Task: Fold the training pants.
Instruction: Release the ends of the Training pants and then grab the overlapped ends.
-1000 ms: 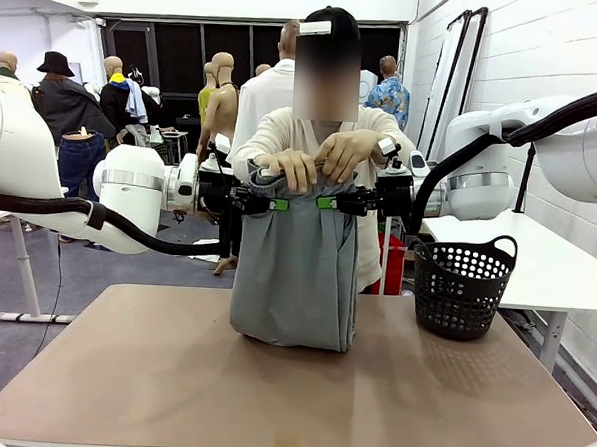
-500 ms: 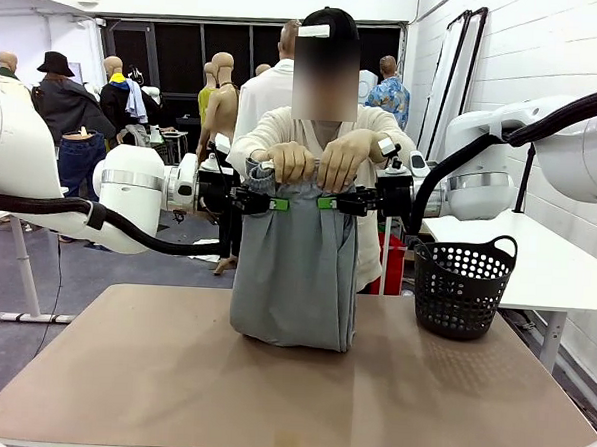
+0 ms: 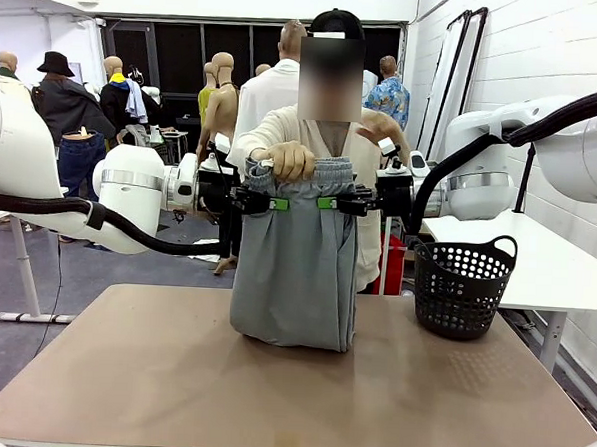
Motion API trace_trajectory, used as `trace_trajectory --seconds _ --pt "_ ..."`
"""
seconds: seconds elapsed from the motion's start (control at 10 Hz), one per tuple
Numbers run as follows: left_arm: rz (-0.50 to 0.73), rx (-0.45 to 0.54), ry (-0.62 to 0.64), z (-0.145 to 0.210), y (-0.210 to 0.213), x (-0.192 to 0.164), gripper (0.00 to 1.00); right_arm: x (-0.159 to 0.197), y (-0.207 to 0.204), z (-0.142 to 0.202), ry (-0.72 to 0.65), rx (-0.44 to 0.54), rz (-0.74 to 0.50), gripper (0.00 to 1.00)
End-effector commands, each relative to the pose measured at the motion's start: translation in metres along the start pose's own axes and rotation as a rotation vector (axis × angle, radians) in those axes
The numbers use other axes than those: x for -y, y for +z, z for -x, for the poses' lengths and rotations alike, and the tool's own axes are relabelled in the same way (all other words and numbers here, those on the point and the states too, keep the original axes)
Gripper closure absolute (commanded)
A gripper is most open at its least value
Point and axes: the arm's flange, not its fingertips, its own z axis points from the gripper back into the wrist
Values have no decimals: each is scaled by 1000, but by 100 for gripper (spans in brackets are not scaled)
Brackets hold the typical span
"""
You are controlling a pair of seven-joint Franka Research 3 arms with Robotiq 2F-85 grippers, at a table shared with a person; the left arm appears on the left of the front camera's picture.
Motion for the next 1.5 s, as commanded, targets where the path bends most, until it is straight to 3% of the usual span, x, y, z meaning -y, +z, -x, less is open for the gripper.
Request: trace_trajectory --seconds 0.0,1.4 --pt "-15 20 -14 1 0 3 100 -2 0 -1 7 8 -8 100" --pt "-15 20 -14 1 0 3 100 -2 0 -1 7 8 -8 100"
